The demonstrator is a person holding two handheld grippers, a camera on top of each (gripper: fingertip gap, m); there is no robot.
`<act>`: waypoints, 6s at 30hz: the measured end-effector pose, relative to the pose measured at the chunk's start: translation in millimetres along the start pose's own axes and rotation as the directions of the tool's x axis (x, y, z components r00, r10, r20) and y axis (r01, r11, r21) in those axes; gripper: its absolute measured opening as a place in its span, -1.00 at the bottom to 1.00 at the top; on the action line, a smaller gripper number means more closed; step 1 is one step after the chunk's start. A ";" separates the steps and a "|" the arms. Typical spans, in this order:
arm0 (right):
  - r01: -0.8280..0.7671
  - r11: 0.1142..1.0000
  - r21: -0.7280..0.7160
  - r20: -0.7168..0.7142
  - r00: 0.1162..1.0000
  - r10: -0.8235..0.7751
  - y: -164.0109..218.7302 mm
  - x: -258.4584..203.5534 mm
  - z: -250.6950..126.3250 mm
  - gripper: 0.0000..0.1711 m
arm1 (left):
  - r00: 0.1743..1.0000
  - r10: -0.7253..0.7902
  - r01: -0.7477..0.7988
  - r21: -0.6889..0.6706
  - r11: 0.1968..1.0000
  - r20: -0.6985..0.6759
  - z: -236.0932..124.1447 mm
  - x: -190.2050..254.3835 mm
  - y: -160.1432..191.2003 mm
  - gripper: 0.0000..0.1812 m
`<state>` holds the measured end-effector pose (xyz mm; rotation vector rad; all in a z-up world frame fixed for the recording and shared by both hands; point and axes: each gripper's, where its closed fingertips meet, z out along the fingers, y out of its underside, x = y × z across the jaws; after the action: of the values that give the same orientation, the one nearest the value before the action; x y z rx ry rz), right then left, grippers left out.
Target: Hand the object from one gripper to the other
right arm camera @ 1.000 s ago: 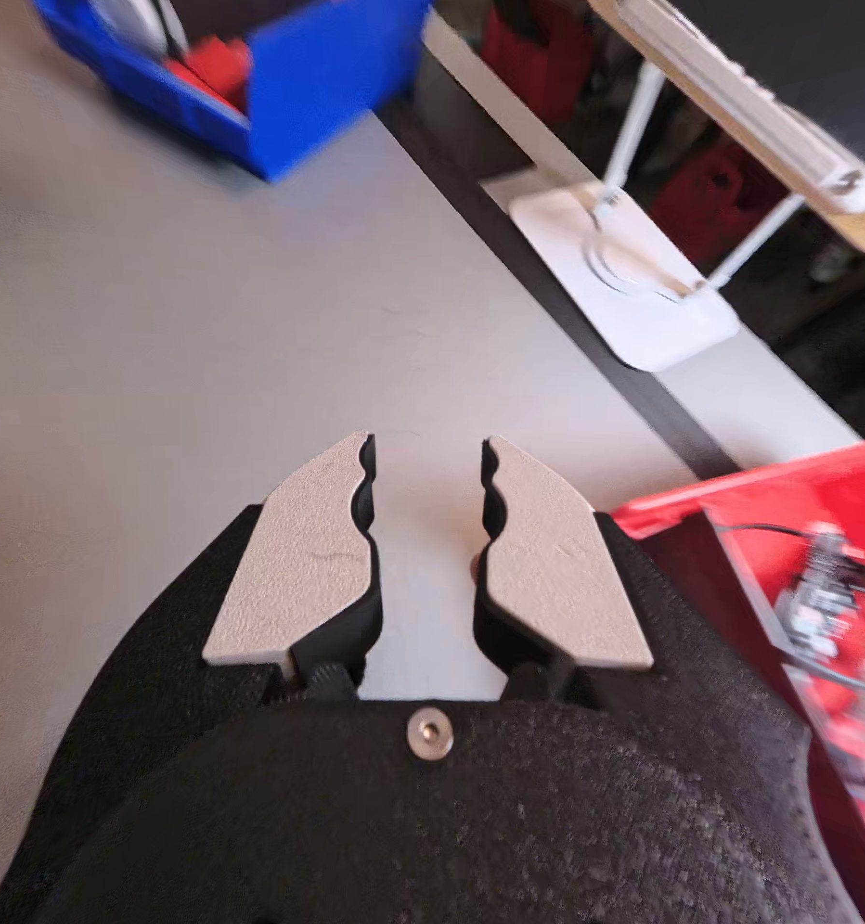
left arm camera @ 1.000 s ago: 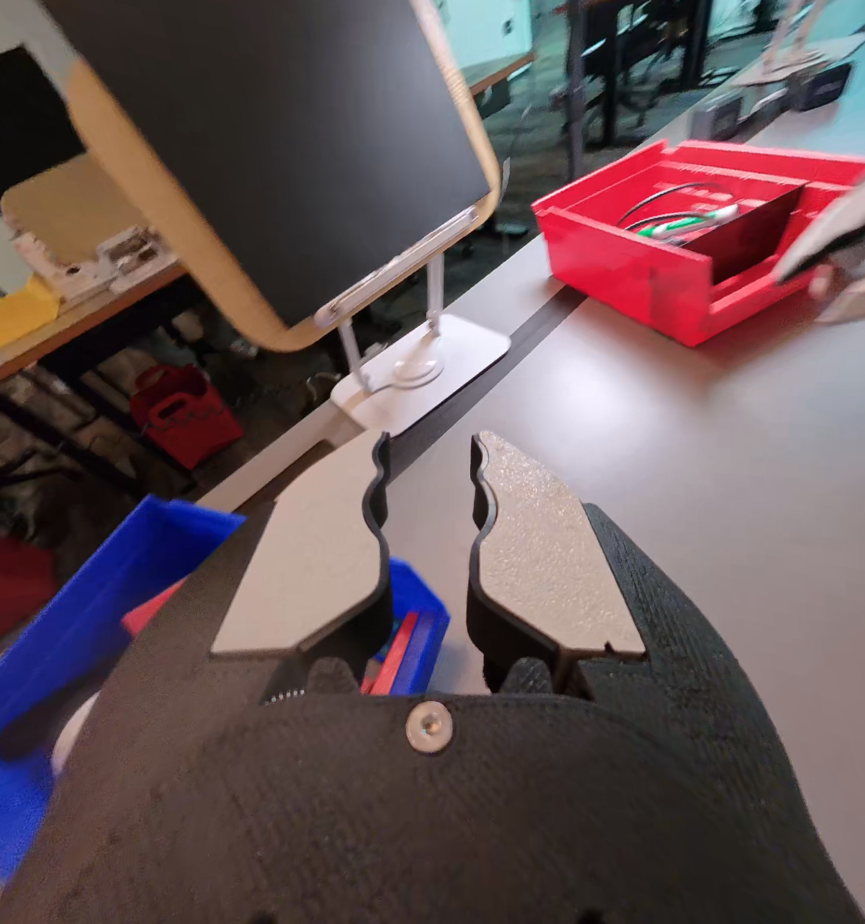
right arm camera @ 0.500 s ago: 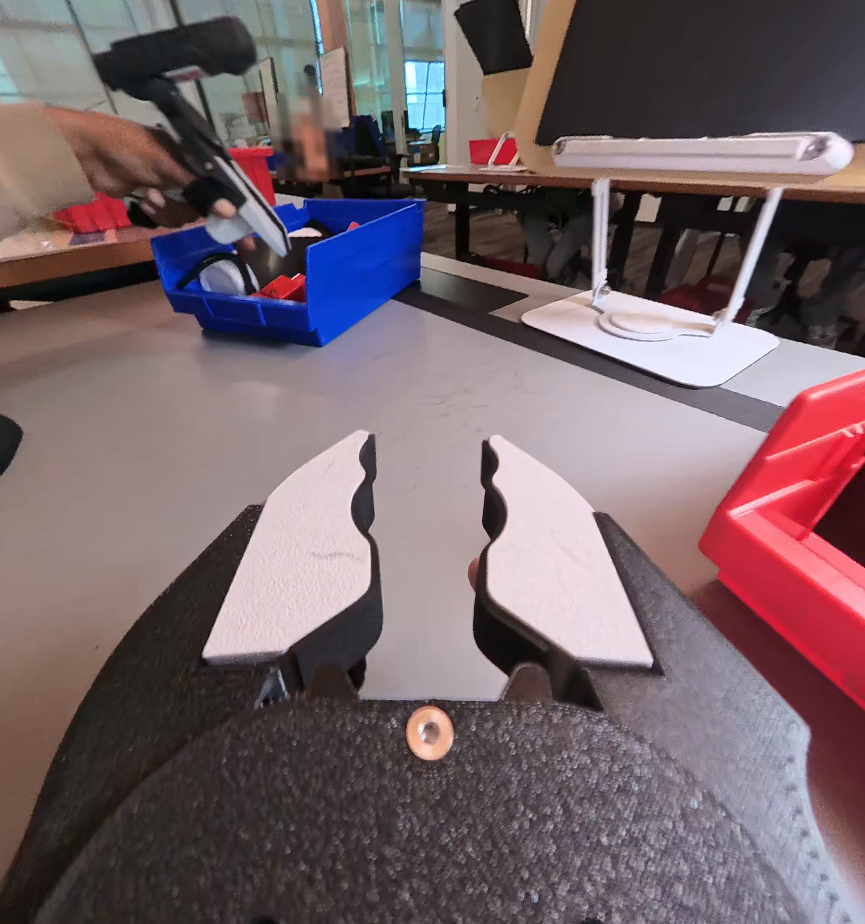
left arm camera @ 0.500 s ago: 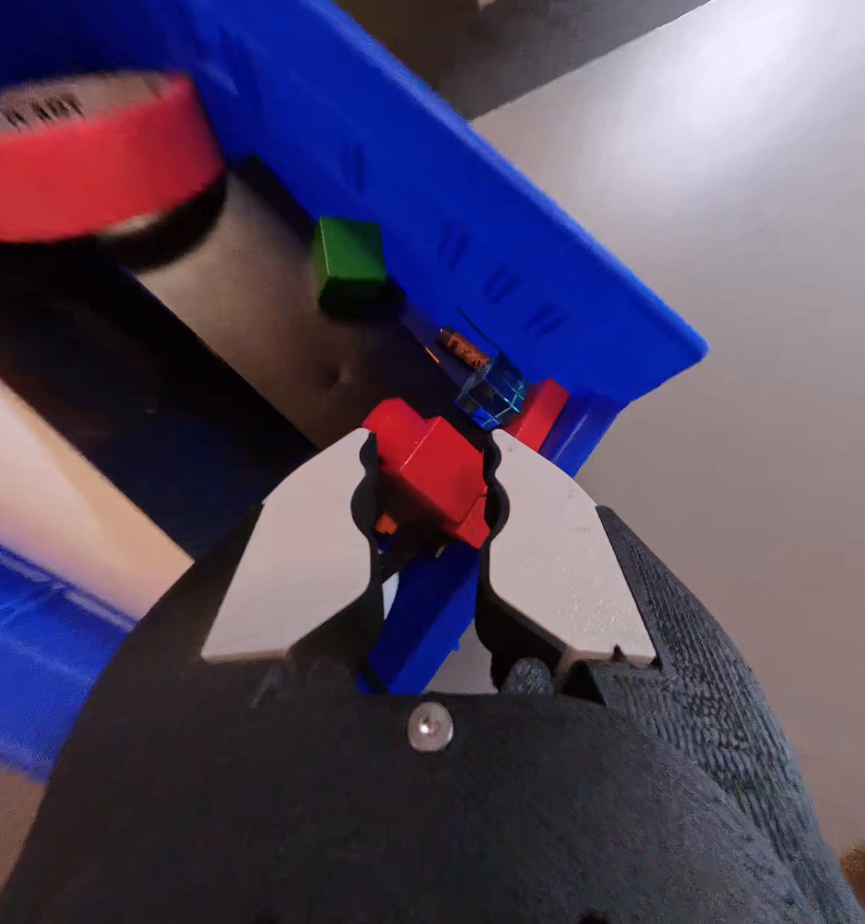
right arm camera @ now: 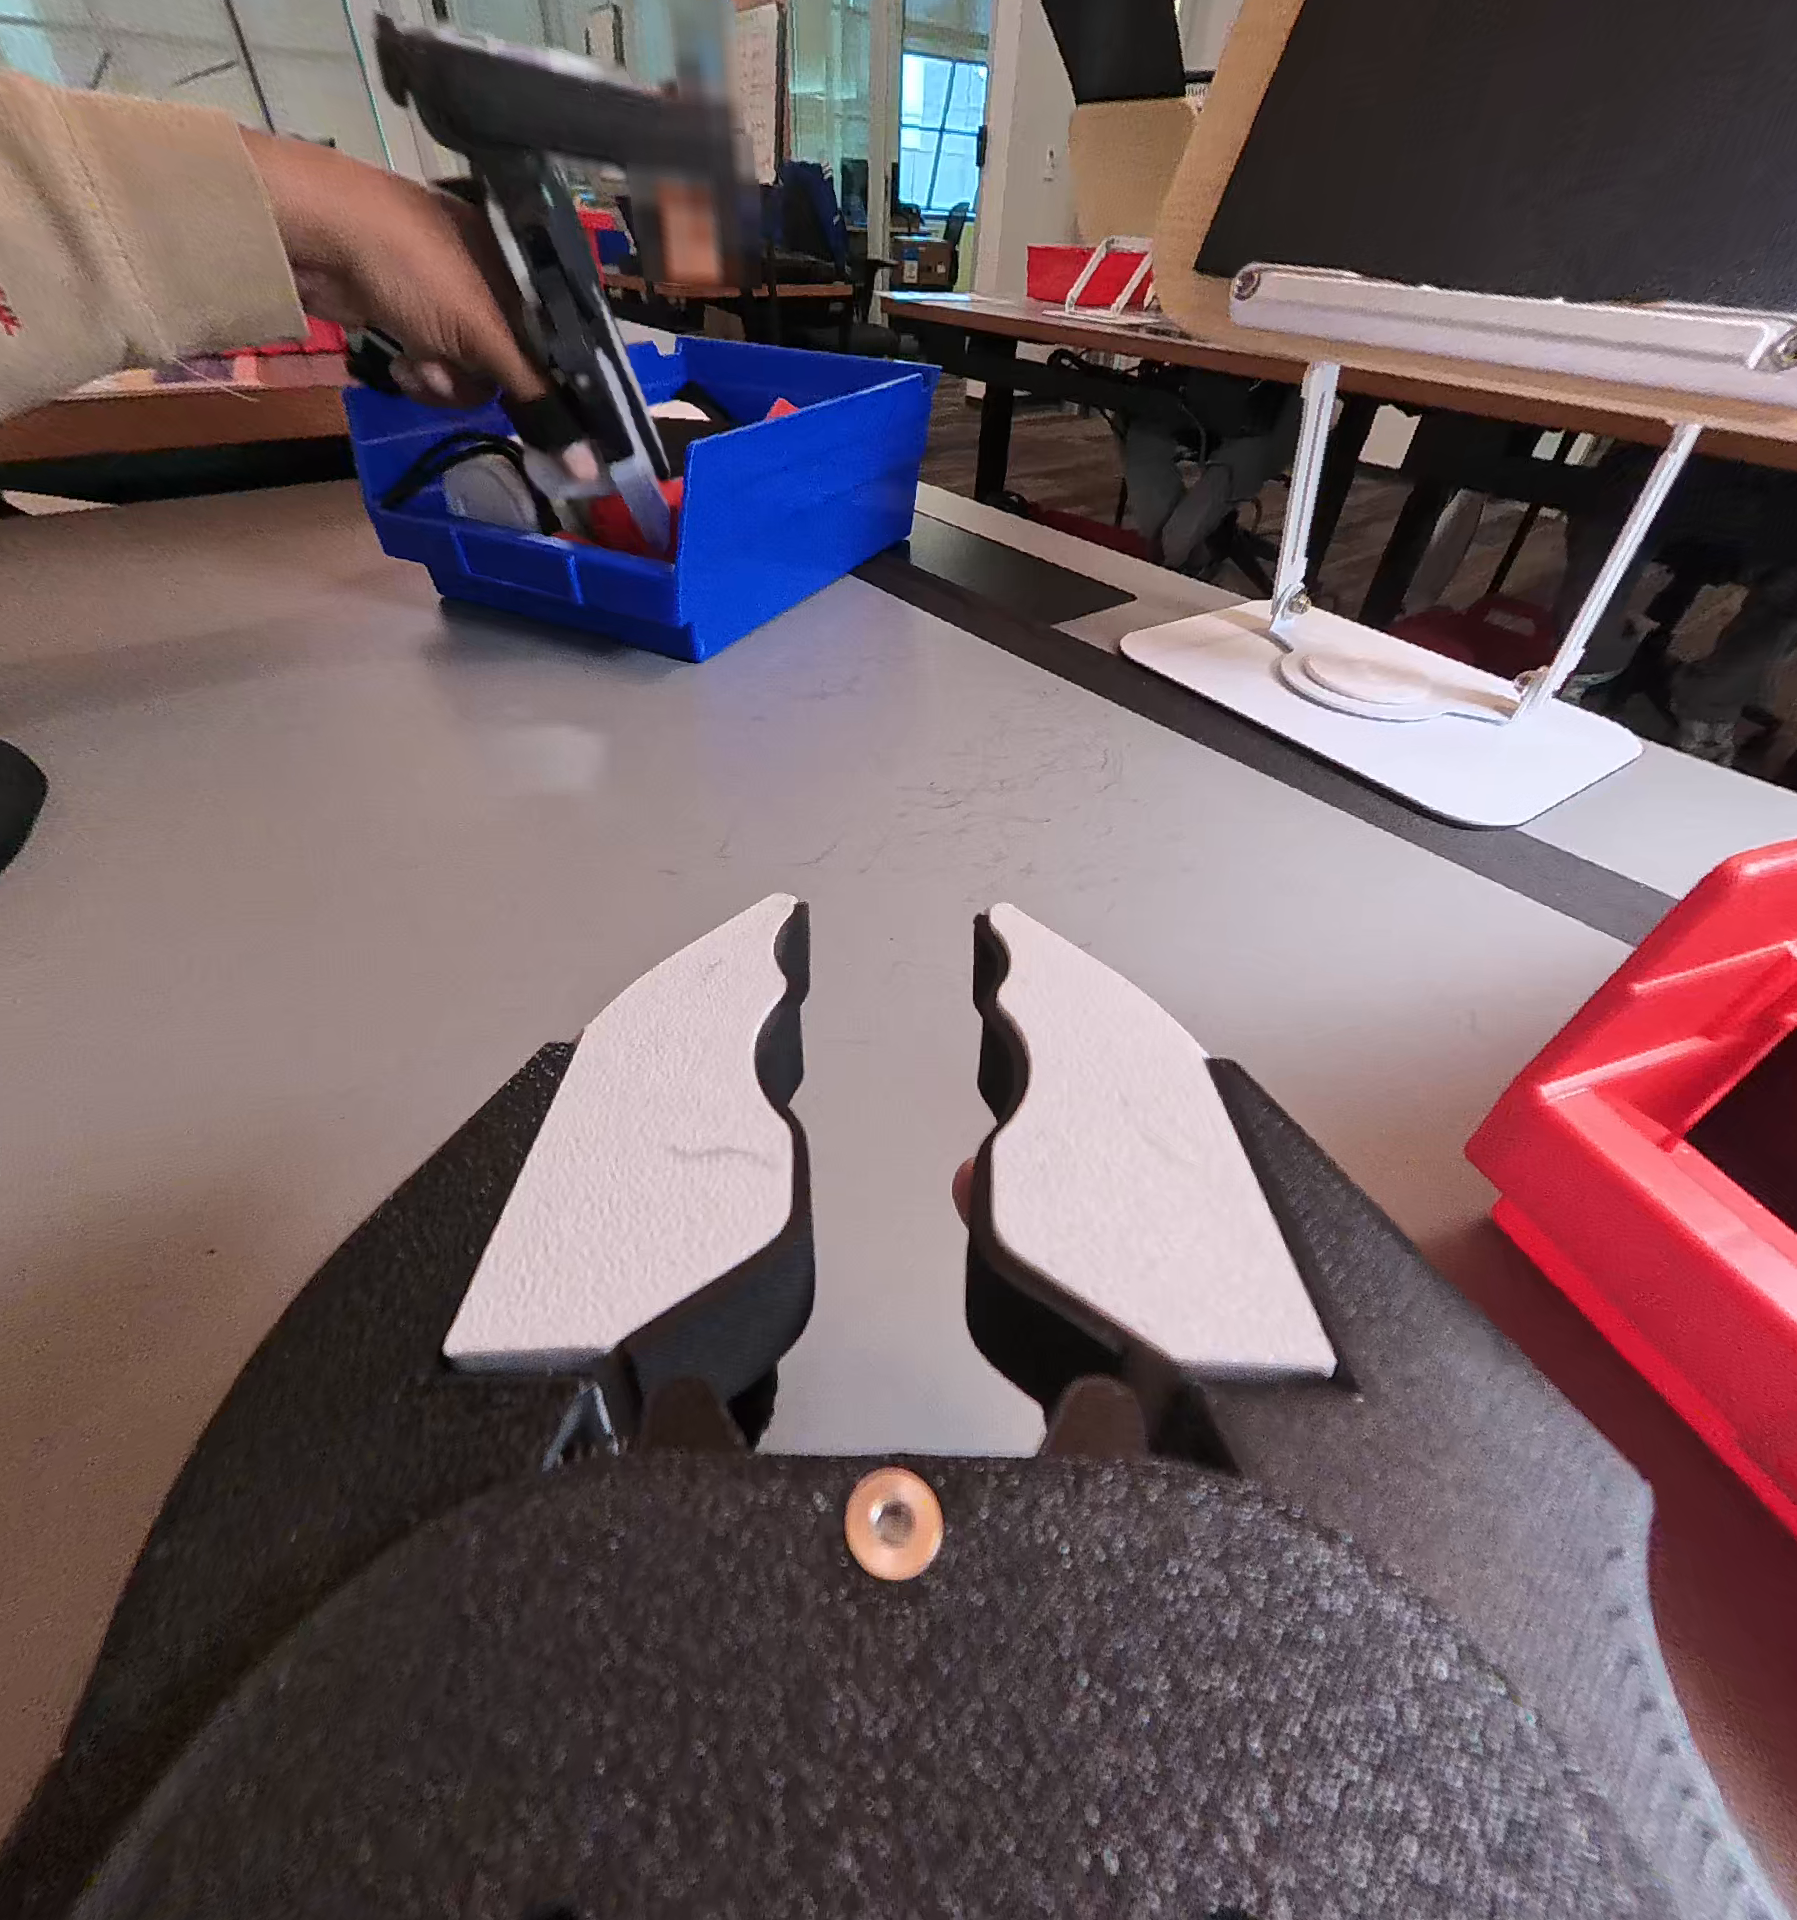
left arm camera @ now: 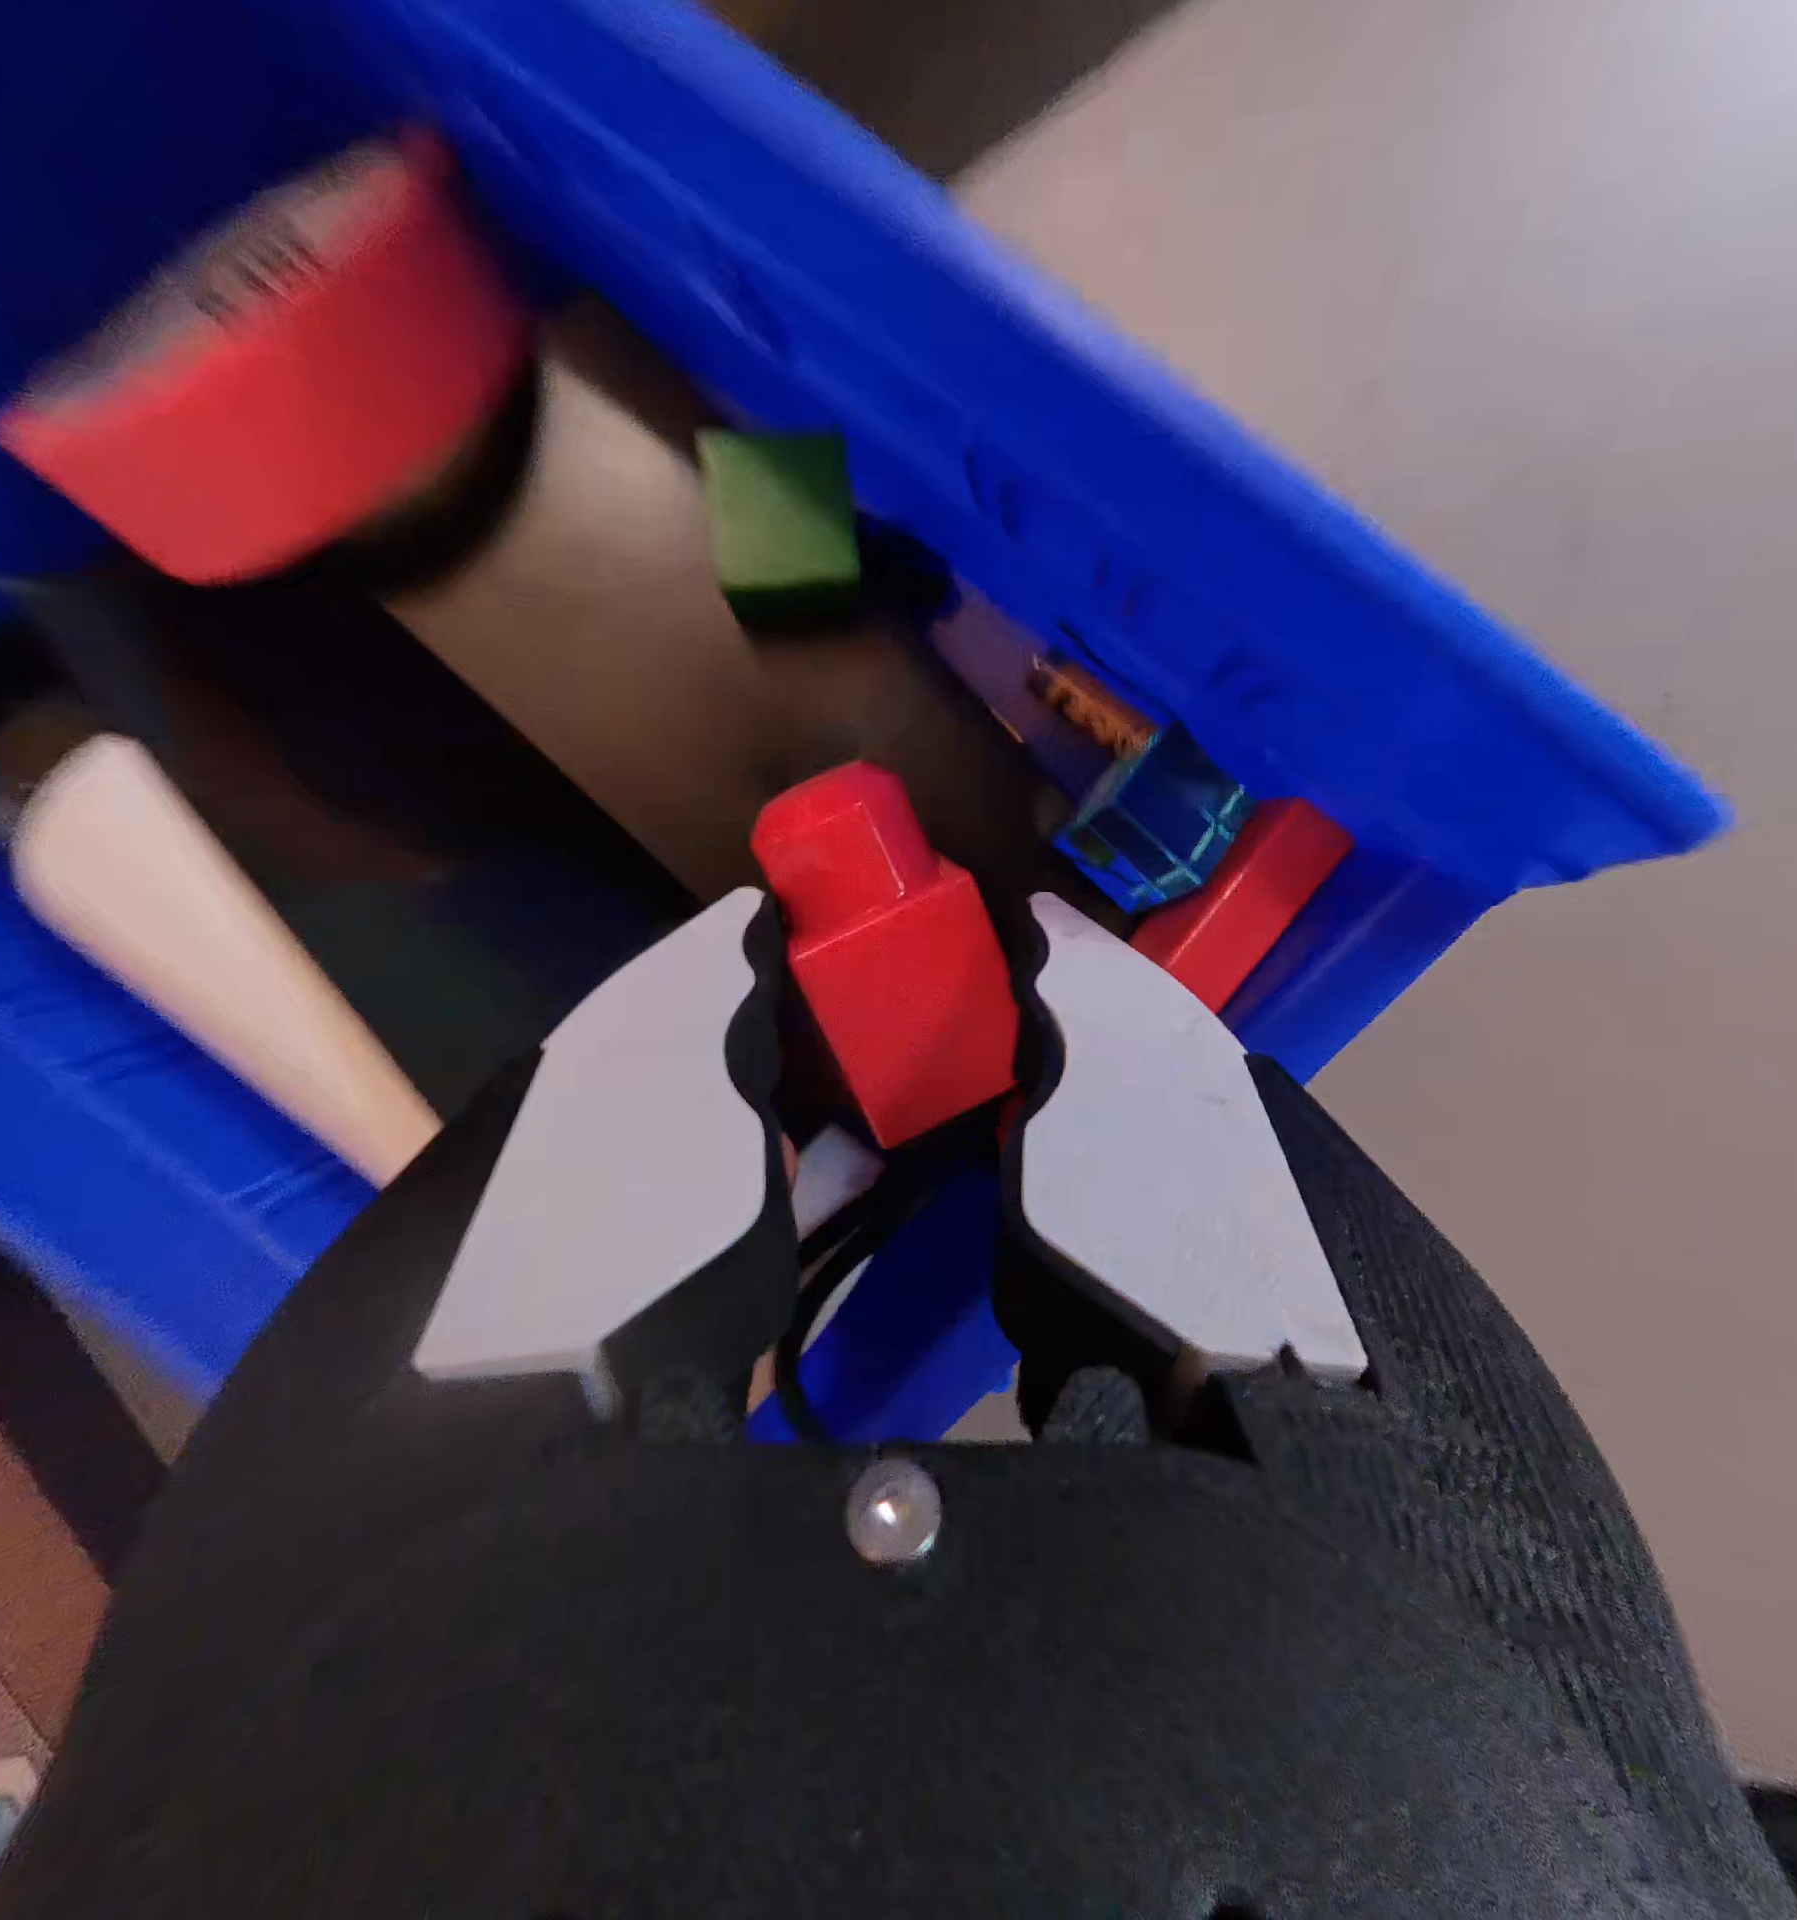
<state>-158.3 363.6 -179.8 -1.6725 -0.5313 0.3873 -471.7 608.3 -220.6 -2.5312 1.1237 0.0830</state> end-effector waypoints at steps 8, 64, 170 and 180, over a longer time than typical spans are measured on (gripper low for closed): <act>0.053 0.995 0.080 0.009 0.998 -0.054 -55.8 3.7 8.2 -0.62 | 0.950 0.254 0.016 0.840 0.542 -0.182 -205.1 86.4 -90.2 -0.53; -0.419 0.891 0.177 0.440 0.843 0.309 -189.0 -78.9 28.2 -0.52 | 0.846 -0.033 -0.521 0.810 -0.269 0.532 -274.0 273.1 -93.4 -0.60; 0.110 0.953 0.284 0.416 0.881 -0.226 -161.6 -81.0 15.5 -0.68 | 0.508 0.767 0.413 0.892 0.182 -0.392 -260.2 258.2 -68.3 -0.57; -0.361 0.925 0.122 0.715 0.678 0.171 -175.7 -95.9 7.5 -0.97 | 0.573 0.800 0.227 0.972 0.054 -0.178 -268.3 285.8 -57.0 -0.42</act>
<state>-264.8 338.0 -12.1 -1.3092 -0.7448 1.2930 -261.1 346.6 -10.6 -0.8226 1.3060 -1.3218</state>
